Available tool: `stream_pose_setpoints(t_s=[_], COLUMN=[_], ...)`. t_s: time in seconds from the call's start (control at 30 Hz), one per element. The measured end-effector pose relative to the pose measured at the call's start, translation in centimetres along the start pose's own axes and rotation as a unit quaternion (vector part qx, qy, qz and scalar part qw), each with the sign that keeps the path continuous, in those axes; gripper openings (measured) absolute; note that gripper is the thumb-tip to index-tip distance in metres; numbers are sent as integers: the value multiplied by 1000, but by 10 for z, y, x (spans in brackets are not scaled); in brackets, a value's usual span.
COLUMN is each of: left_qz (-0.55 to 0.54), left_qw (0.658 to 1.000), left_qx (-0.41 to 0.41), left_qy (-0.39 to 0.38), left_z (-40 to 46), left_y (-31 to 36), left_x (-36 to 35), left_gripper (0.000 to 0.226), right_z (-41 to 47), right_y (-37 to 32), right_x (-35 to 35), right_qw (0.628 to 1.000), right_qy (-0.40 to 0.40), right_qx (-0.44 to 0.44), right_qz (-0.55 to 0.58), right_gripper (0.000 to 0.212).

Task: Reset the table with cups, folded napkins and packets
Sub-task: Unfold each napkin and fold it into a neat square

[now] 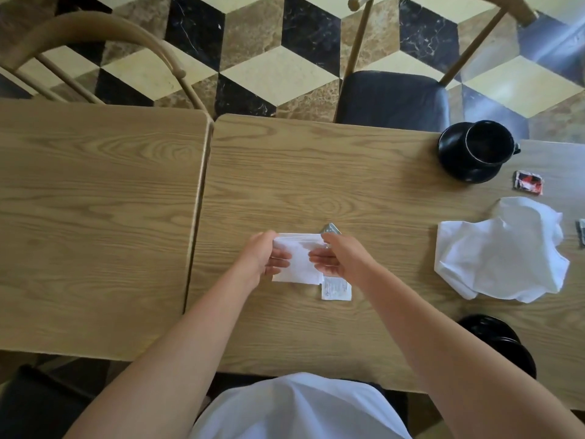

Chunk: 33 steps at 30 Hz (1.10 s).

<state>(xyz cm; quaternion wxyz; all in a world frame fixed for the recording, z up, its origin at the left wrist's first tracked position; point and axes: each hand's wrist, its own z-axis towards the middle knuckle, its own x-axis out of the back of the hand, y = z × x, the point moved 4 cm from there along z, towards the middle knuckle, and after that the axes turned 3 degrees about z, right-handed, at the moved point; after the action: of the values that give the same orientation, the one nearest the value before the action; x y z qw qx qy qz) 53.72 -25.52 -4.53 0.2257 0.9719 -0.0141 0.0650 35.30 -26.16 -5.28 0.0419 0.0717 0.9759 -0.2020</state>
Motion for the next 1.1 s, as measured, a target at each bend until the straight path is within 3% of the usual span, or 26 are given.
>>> stream_pose_setpoints(t_s=[0.1,0.17,0.23,0.3,0.37,0.43,0.5,0.67,0.83,0.9,0.97,1.0,1.1], left_qz=[-20,69,261,419,533,597,627,685,671,601,463,389,252], left_qw=[998,983,918,838,777,735,718,682,705,767,854,887,941], left_qx=[-28,-111,-243,-330,-333,-321,-301,-255,-228,-220,-187,-159,-74], left_qy=[52,131,175,119,47,5,-9,-3,18,46,146,192,214], left_z=[7,4,-8,-18,-14,-4,10,28,24,19,14,12,7], left_y=[11,14,11,0,-12,-15,-11,-7,-4,-3,-6,-11,-32], left_x=[-1,4,4,-8,-20,-29,-33,-42,-48,-40,-21,-12,-4], left_gripper=[9,11,8,14,17,27,42,60,59,40,17,15,28], right_z=[6,3,-7,-14,-11,-4,5,21,21,16,12,10,10], right_y=[-7,-8,-6,1,12,15,9,3,5,8,14,17,26], right_x=[3,8,10,4,-8,-17,-22,-29,-32,-21,-2,7,13], right_qw=[999,992,970,902,786,694,667,659,671,739,837,867,892], right_qy=[26,65,100,81,23,0,1,12,19,60,158,202,213], right_qx=[46,104,193,265,293,307,303,281,285,274,238,212,150], right_qz=[10,7,-112,-331,-543,-651,-681,-697,-685,-612,-466,-403,-369], right_gripper=[16,19,14,14,21,38,48,45,41,35,36,42,41])
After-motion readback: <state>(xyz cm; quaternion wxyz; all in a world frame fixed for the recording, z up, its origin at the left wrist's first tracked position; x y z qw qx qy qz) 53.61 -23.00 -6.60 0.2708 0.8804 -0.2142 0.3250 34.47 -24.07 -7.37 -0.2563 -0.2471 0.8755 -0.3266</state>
